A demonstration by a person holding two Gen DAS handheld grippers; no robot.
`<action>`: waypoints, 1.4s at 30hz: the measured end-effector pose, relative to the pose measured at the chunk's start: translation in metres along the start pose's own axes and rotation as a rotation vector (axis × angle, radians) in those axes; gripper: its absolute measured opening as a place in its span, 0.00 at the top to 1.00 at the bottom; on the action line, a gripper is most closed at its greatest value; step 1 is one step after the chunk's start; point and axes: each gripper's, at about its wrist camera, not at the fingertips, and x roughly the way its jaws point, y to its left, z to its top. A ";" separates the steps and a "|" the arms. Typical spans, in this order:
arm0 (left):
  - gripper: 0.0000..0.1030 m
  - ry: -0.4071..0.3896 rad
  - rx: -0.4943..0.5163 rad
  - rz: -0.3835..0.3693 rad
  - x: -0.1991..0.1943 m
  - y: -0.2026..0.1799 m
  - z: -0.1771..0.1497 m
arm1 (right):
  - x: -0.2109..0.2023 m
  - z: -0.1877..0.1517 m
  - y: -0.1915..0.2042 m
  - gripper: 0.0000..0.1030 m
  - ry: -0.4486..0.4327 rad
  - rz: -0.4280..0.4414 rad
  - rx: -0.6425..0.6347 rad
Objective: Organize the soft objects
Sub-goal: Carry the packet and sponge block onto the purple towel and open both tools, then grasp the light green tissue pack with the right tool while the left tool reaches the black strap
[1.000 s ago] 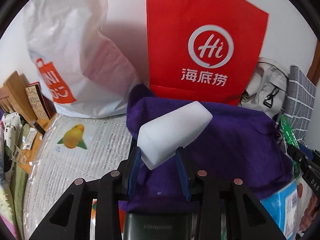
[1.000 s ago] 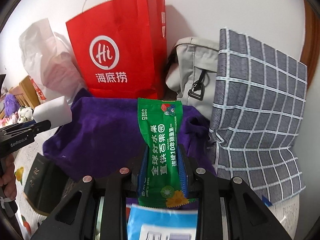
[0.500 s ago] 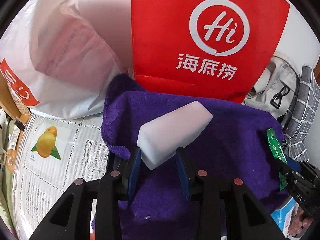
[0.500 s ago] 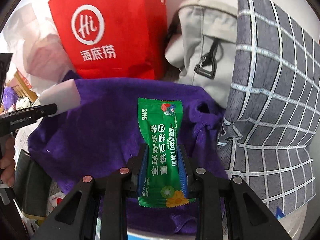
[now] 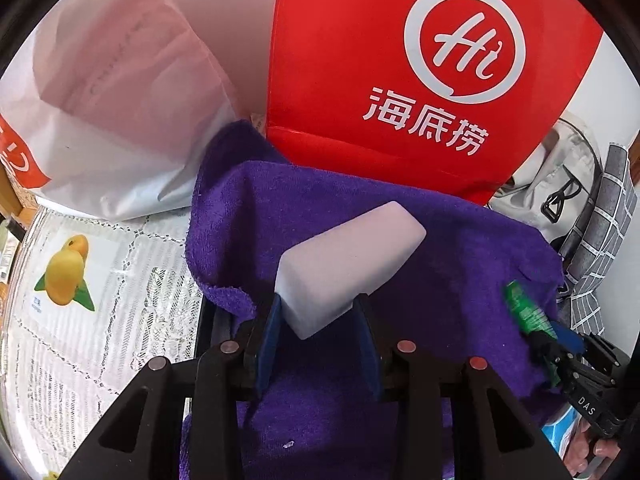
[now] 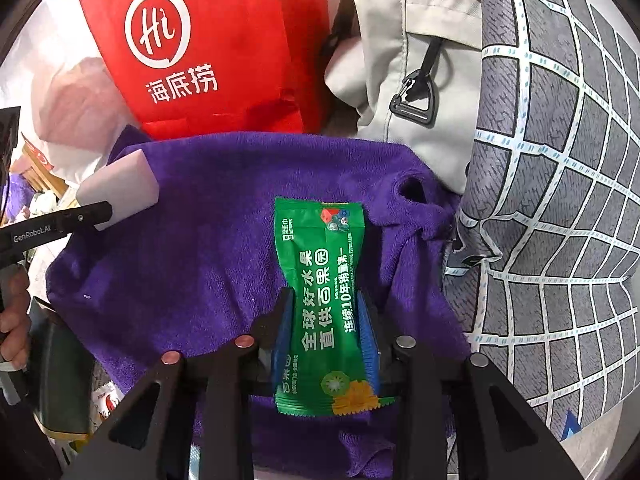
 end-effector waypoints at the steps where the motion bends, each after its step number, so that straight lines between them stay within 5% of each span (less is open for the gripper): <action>1: 0.65 -0.003 -0.001 -0.011 0.000 0.001 0.001 | 0.001 0.000 -0.001 0.60 0.002 0.007 0.002; 7: 0.50 0.004 0.000 -0.035 -0.001 0.001 0.005 | -0.008 0.000 -0.008 0.35 -0.024 0.035 0.026; 15: 0.41 -0.043 0.056 -0.007 -0.019 -0.015 0.004 | -0.017 0.000 0.007 0.34 -0.044 -0.001 -0.029; 27: 0.41 -0.168 0.161 0.078 -0.085 -0.037 -0.022 | -0.098 -0.023 0.045 0.34 -0.264 0.014 -0.081; 42: 0.41 -0.121 0.141 0.026 -0.168 -0.003 -0.128 | -0.121 -0.131 0.108 0.34 -0.097 0.116 -0.123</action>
